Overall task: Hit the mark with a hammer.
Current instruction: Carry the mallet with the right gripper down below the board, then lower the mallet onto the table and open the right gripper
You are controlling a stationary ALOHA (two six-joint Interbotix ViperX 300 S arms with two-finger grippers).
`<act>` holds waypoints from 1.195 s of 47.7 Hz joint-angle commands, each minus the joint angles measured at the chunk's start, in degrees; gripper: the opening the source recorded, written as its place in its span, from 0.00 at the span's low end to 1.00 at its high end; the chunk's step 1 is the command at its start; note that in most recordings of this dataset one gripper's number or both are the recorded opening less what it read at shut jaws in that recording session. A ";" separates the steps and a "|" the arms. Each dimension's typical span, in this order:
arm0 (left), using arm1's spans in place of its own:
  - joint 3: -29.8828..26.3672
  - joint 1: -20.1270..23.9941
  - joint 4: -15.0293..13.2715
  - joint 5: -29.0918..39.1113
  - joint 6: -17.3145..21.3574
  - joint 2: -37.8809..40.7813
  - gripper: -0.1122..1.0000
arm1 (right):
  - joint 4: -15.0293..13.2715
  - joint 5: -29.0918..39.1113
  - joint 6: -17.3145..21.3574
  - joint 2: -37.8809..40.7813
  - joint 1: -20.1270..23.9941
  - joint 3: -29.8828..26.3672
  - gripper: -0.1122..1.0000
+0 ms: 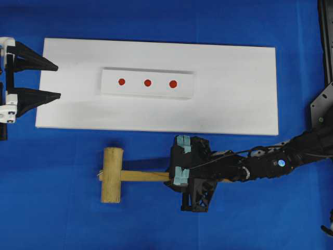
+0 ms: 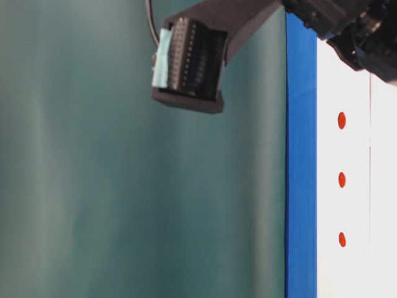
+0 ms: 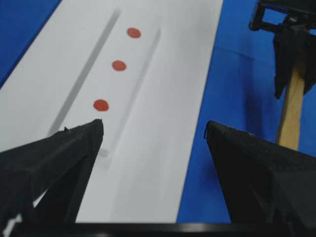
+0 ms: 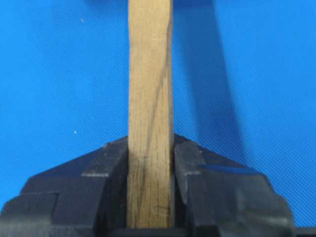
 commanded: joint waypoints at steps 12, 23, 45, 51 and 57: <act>-0.18 0.97 -0.09 -0.62 0.44 0.18 0.83 | 0.09 1.05 -0.35 -0.88 0.70 -1.32 0.17; 0.09 1.41 -0.09 -0.62 0.53 0.18 0.83 | 0.00 1.14 -0.44 0.79 0.70 -1.76 0.17; 0.18 2.55 -0.09 -0.53 0.70 0.18 0.83 | 0.00 -0.09 0.00 1.41 0.70 -1.93 0.39; 0.26 2.55 -0.09 -0.53 0.70 0.26 0.83 | 0.09 -1.23 -0.09 1.32 0.70 -2.02 0.76; 0.26 2.55 -0.09 -0.53 0.70 0.18 0.83 | 0.00 -1.67 -0.35 0.18 0.70 -2.02 0.92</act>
